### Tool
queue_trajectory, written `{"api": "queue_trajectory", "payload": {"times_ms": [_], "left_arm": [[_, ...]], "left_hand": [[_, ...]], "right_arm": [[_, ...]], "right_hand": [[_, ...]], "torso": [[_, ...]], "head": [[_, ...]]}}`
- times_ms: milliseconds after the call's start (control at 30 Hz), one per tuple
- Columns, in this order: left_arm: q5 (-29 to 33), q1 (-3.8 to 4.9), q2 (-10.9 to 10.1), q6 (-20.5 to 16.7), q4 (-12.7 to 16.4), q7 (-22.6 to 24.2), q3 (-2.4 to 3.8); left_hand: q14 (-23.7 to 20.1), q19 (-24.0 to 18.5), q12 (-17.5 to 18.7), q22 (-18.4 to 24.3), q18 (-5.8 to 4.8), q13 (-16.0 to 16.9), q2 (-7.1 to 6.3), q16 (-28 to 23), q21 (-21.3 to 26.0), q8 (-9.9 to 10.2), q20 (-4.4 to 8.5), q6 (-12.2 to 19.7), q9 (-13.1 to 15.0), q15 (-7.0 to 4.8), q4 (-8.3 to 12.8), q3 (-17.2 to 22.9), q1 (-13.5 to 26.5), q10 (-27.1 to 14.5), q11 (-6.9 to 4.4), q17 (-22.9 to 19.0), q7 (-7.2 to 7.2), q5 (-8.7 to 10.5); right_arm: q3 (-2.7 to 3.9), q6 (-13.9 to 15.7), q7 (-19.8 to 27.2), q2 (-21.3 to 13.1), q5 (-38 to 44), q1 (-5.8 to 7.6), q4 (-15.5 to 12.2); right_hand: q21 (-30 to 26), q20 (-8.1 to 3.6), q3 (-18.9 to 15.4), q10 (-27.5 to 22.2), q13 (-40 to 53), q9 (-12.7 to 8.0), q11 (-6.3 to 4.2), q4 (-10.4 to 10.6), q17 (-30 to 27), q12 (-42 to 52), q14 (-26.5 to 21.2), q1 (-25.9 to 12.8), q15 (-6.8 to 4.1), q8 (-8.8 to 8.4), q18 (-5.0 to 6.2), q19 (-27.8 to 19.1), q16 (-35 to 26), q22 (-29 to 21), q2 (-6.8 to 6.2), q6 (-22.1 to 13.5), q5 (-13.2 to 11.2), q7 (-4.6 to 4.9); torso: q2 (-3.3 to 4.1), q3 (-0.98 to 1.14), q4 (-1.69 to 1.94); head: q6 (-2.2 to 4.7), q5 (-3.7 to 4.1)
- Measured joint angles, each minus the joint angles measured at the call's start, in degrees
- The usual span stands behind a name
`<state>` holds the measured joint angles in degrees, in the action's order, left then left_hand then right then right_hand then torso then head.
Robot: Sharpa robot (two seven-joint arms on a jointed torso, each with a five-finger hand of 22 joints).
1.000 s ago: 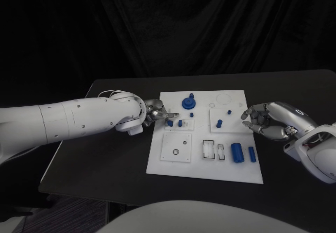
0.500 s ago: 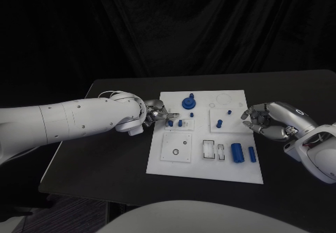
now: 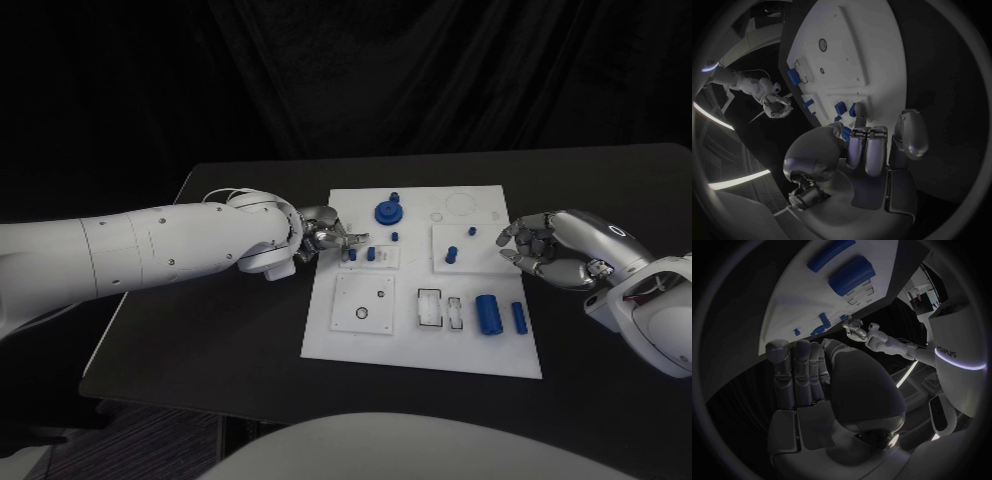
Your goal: Assemble the parts on the task board
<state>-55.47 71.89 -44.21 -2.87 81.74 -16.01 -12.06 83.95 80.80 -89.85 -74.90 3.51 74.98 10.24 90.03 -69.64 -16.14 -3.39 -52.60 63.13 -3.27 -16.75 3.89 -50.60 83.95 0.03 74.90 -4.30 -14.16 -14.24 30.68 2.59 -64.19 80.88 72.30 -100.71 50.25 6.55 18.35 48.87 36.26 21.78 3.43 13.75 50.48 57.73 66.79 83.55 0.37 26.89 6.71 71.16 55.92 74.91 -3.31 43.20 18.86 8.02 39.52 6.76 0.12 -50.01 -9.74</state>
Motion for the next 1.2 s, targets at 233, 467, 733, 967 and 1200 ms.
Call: {"api": "queue_trajectory", "payload": {"times_ms": [233,467,733,967,1200], "left_arm": [[0.0,0.00,-0.1,0.0,-0.1,-0.2,0.02],[0.0,-0.06,-0.7,-1.1,-0.1,-0.2,-0.03],[-1.5,-0.12,-2.4,-7.2,-0.1,5.7,-0.07],[-3.9,-0.12,-4.0,-13.1,-1.1,17.7,-0.07],[-5.6,-0.06,-3.3,-16.6,-4.4,30.5,-0.07]], "left_hand": [[0.0,0.0,0.0,0.0,0.00,0.0,0.00,0.0,0.0,-0.2,0.00,0.0,0.1,0.00,0.2,-0.2,0.0,0.0,0.00,0.0,0.01,0.00],[0.0,0.0,0.0,0.0,0.00,0.0,-3.07,0.0,0.3,-0.9,0.00,1.2,1.1,0.00,1.2,-1.7,-4.2,0.0,0.00,0.0,0.53,0.48],[0.1,-4.8,7.7,0.0,1.01,0.0,-5.88,-0.8,6.9,-0.4,-1.45,10.1,1.4,2.24,0.5,-4.1,-12.5,-2.4,2.26,0.0,-2.07,0.38],[-9.1,-18.8,37.5,0.0,3.14,-4.5,-5.88,-9.5,19.9,0.9,-3.79,15.4,-3.5,5.43,0.2,-4.5,-23.9,-36.6,5.04,-0.1,-4.57,-2.05],[-28.3,-31.2,57.1,0.0,5.36,-20.3,-7.95,-20.9,31.0,3.8,-4.68,15.2,-13.2,5.95,1.4,5.3,-38.9,-51.7,6.75,-14.4,-4.21,-6.31]], "right_arm": [[0.00,0.0,-0.1,0.0,0.0,-0.01,0.0],[0.00,0.0,-0.1,-0.1,0.0,-0.02,0.0],[0.00,0.0,-0.1,-0.2,0.0,-0.13,0.0],[0.00,0.1,-0.1,-0.2,-0.1,-0.28,0.4],[0.00,0.3,0.0,0.3,-0.3,-0.52,0.8]], "right_hand": [[0.0,0.00,0.0,0.0,0.0,0.0,0.00,0.0,0.0,0.0,0.0,0.0,0.00,-0.11,0.00,0.0,0.0,0.0,0.00,0.0,0.2,0.00],[0.0,0.00,0.0,0.0,0.0,-0.1,0.00,0.0,-0.1,0.0,0.0,0.0,0.00,-0.22,0.00,0.0,0.0,0.0,0.00,0.0,0.4,0.02],[-0.2,0.00,-0.2,0.0,0.0,-0.1,0.00,0.2,-0.1,0.0,0.0,0.0,0.00,-0.22,0.00,0.0,0.0,0.0,0.00,0.2,0.4,0.20],[-0.2,0.00,-0.2,0.2,0.0,-0.1,0.16,0.2,-0.1,0.0,0.0,0.0,0.00,-0.22,0.00,0.0,0.0,0.0,0.00,0.2,0.4,0.20],[-0.2,0.00,-0.2,0.2,0.0,-0.1,0.16,0.2,0.0,0.0,0.0,0.0,0.00,-0.22,0.00,0.0,0.0,0.0,0.00,0.2,0.4,0.20]], "torso": [[0.01,0.00,0.00],[0.01,0.01,0.00],[0.01,0.01,0.01],[-0.08,-0.01,0.00],[-0.23,-0.01,-0.06]], "head": [[0.00,-0.06],[0.00,0.04],[0.00,0.36],[0.00,0.66],[0.00,1.01]]}}
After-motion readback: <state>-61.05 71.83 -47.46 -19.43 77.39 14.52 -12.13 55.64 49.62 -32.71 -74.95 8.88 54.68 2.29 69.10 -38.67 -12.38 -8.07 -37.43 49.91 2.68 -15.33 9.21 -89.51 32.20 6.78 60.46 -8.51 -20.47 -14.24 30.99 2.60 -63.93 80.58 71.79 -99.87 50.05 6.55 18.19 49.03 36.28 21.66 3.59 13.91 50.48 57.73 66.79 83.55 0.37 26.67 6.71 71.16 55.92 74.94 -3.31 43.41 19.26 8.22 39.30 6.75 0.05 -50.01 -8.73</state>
